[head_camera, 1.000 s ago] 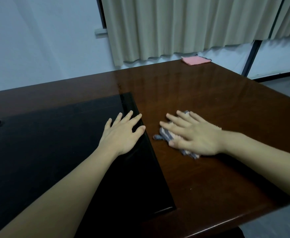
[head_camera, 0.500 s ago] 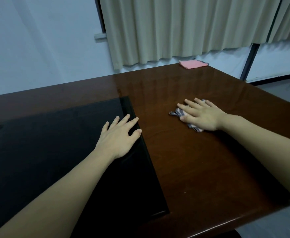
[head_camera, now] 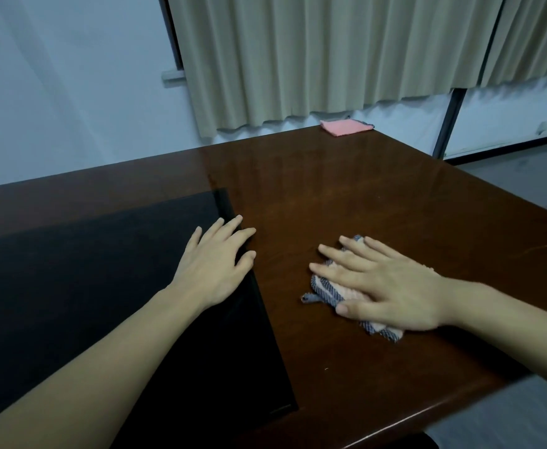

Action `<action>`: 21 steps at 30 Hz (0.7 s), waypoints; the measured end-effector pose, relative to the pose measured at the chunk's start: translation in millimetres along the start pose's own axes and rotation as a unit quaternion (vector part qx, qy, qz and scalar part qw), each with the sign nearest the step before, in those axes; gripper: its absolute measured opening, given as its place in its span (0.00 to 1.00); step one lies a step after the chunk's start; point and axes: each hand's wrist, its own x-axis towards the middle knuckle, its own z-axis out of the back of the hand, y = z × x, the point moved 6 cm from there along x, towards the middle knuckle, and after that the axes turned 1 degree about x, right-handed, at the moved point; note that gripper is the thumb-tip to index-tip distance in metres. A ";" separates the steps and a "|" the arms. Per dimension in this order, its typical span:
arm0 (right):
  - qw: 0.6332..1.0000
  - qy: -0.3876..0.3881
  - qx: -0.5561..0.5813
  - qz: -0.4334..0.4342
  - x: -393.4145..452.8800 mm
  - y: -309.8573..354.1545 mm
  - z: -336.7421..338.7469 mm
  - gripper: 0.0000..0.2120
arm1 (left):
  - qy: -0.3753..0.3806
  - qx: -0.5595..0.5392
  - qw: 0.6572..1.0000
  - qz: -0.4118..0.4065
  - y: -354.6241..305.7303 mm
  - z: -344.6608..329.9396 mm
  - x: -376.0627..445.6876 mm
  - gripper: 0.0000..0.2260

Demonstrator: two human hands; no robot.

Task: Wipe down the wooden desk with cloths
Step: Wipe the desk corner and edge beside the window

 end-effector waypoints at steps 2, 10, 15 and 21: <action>0.999 0.000 0.003 -0.038 11.6 -24.7 6.3 0.31 | 0.003 -0.021 1.000 -0.001 -10.8 0.8 3.3 0.23; 0.977 -0.016 0.021 -0.211 93.9 -113.5 26.3 0.33 | 0.035 -0.067 0.997 0.001 -54.5 -9.2 28.5 0.24; 0.992 -0.011 0.004 -0.128 74.7 -74.5 20.5 0.33 | 0.059 -0.059 0.996 0.018 -54.9 -20.4 34.5 0.25; 1.000 0.014 -0.012 -0.006 -5.0 -23.8 -1.1 0.31 | 0.061 -0.029 0.998 0.017 -54.4 -26.4 36.0 0.25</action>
